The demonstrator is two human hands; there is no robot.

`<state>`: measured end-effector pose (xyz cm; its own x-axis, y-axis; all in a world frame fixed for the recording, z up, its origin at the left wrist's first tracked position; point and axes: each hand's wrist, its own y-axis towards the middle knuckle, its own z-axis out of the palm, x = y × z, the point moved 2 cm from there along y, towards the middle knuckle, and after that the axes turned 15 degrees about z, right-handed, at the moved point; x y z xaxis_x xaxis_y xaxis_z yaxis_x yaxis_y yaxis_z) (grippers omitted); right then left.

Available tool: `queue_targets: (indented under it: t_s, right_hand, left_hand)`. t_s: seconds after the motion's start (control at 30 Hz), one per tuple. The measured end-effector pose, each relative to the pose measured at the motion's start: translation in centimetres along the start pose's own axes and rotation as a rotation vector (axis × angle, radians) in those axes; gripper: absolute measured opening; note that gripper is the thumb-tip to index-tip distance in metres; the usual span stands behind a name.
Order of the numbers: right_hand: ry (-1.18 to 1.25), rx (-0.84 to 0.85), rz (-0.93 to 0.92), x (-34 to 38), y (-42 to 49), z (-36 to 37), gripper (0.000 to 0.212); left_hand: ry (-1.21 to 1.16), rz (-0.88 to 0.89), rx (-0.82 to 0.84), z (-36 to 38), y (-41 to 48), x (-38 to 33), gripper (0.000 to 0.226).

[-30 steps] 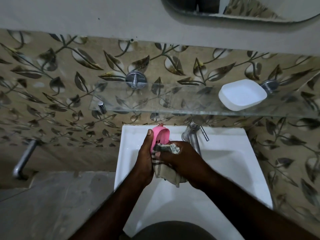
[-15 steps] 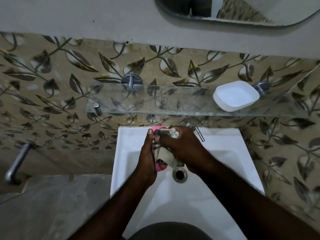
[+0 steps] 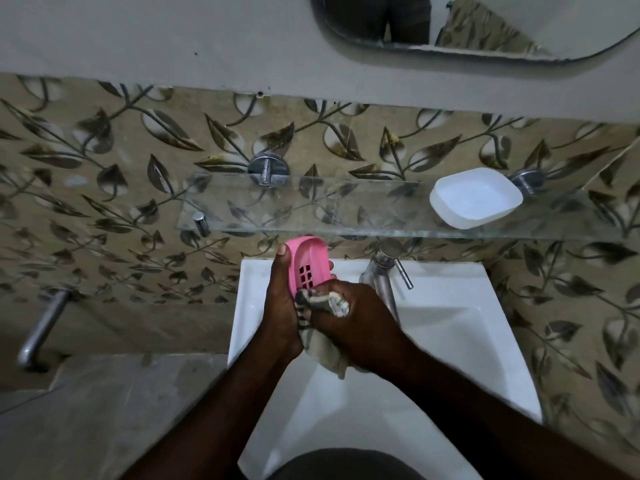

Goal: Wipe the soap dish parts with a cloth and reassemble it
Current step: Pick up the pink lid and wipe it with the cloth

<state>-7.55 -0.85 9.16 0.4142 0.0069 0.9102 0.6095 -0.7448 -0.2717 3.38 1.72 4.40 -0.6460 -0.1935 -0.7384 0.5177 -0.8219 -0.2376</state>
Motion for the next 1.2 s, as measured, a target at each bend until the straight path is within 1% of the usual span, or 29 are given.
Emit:
queue_targets:
  t_s: [0.03,0.1,0.13,0.17,0.2,0.27,0.3,0.33,0.37,0.4,0.47,0.5,0.53,0.57,0.6,0.67,0.7,0.73,0.8,0.83,0.87,0.93,0.97,1.0,1.03,1.07,1.1,1.17,1.2]
  right_hand:
    - [-0.138,-0.002,-0.039,-0.3,-0.4,0.1,0.002]
    - [-0.449,-0.02,-0.145,-1.0,-0.9,0.0,0.005]
    - [-0.523,-0.034,-0.171,-1.1,-0.8,-0.1,0.01]
    - [-0.528,-0.037,-0.161,-1.1,-0.6,-0.2,0.013]
    - [-0.438,-0.01,-0.099,-0.9,-0.4,-0.3,0.014]
    - [-0.021,0.1,0.088,-0.1,0.0,-0.2,0.012]
    - [0.124,0.111,0.127,0.1,0.1,0.0,0.011]
    - [0.135,0.074,0.098,0.1,0.0,0.2,0.012]
    - [0.014,0.016,0.029,-0.2,-0.1,0.1,0.014]
    - [-0.169,-0.038,-0.061,-0.7,-0.4,-0.1,0.015]
    - [-0.498,-0.083,-0.227,-1.6,-0.9,-0.7,0.015]
    - [-0.559,-0.064,-0.231,-2.1,-0.9,-1.2,0.013]
    - [-0.558,-0.053,-0.212,-2.5,-0.8,-1.5,0.012]
    - [-0.514,-0.044,-0.171,-2.6,-0.8,-1.5,0.011]
    - [-0.395,-0.025,-0.099,-2.6,-0.8,-1.2,0.011]
    - [-0.058,-0.005,0.063,-2.3,-0.7,-0.2,0.015]
    - [0.043,-0.022,0.099,-2.4,-0.7,0.3,0.018]
    - [0.017,-0.063,0.068,-2.6,-0.8,0.4,0.019]
    - [-0.299,-0.15,-0.113,-3.0,-1.2,-0.3,0.013]
    - [-0.465,-0.162,-0.205,-3.2,-1.4,-0.7,0.01]
    - [-0.552,-0.148,-0.242,-3.5,-1.3,-1.1,0.012]
    - [-0.483,-0.084,-0.16,-3.8,-1.1,-1.3,0.012]
    - [-0.332,-0.032,-0.049,-3.6,-0.9,-1.2,0.009]
    - [-0.119,0.038,0.068,-3.3,-0.6,-0.9,0.009]
    - [0.049,0.066,0.141,-3.1,-0.4,-0.5,0.009]
    - [0.146,0.057,0.154,-3.2,-0.3,-0.2,0.012]
    - [0.094,0.004,0.104,-3.5,-0.2,-0.1,0.016]
    - [-0.304,-0.098,-0.094,-4.4,-0.3,-0.4,0.017]
    - [-0.505,-0.11,-0.187,-4.9,-0.3,-0.5,0.015]
  left_hand:
    - [0.013,0.024,-0.012,-0.2,0.3,-0.4,0.078]
    - [0.026,0.056,-0.017,-0.5,0.6,-0.9,0.071]
    - [0.028,0.055,-0.016,-0.7,0.7,-0.9,0.07]
    - [0.024,0.05,-0.013,-0.7,0.7,-0.8,0.069]
    - [0.021,0.048,-0.012,-0.7,0.6,-0.6,0.067]
    - [0.031,0.036,0.006,-0.4,0.5,-0.3,0.067]
    - [0.037,0.039,0.017,-0.2,0.6,-0.2,0.068]
    - [0.042,0.052,0.026,-0.1,0.6,-0.3,0.068]
    - [0.049,0.063,0.034,-0.1,0.7,-0.5,0.068]
    - [0.057,0.06,0.042,-0.2,0.7,-0.7,0.066]
    - [0.085,0.031,0.064,0.1,0.7,-1.1,0.065]
    - [0.102,0.011,0.077,0.1,0.6,-0.9,0.067]
    - [0.115,-0.008,0.081,0.1,0.4,-0.6,0.07]
    - [0.123,-0.02,0.076,0.1,0.2,-0.3,0.073]
    - [0.12,-0.025,0.063,0.2,0.0,0.0,0.076]
    - [0.093,-0.033,0.045,0.5,0.0,0.4,0.077]
    - [0.087,-0.026,0.046,0.6,0.1,0.4,0.076]
    - [0.092,-0.014,0.055,0.7,0.3,0.3,0.076]
    - [0.111,-0.014,0.078,0.8,0.6,0.2,0.075]
    - [0.109,-0.029,0.086,0.8,0.7,0.2,0.075]
    - [0.095,-0.05,0.088,0.6,0.8,0.4,0.074]
    - [0.072,-0.066,0.075,0.2,0.7,0.9,0.071]
    - [0.069,-0.053,0.065,0.1,0.7,1.1,0.07]
    - [0.061,-0.038,0.063,0.1,0.7,1.2,0.07]
    - [0.053,-0.028,0.059,0.2,0.8,1.3,0.069]
    - [0.038,-0.023,0.053,0.2,0.8,1.3,0.07]
    - [0.024,-0.021,0.044,0.2,0.9,1.3,0.07]
    - [0.015,-0.046,0.028,-0.3,1.2,1.4,0.072]
    - [0.019,-0.069,0.013,-0.7,1.3,1.6,0.07]
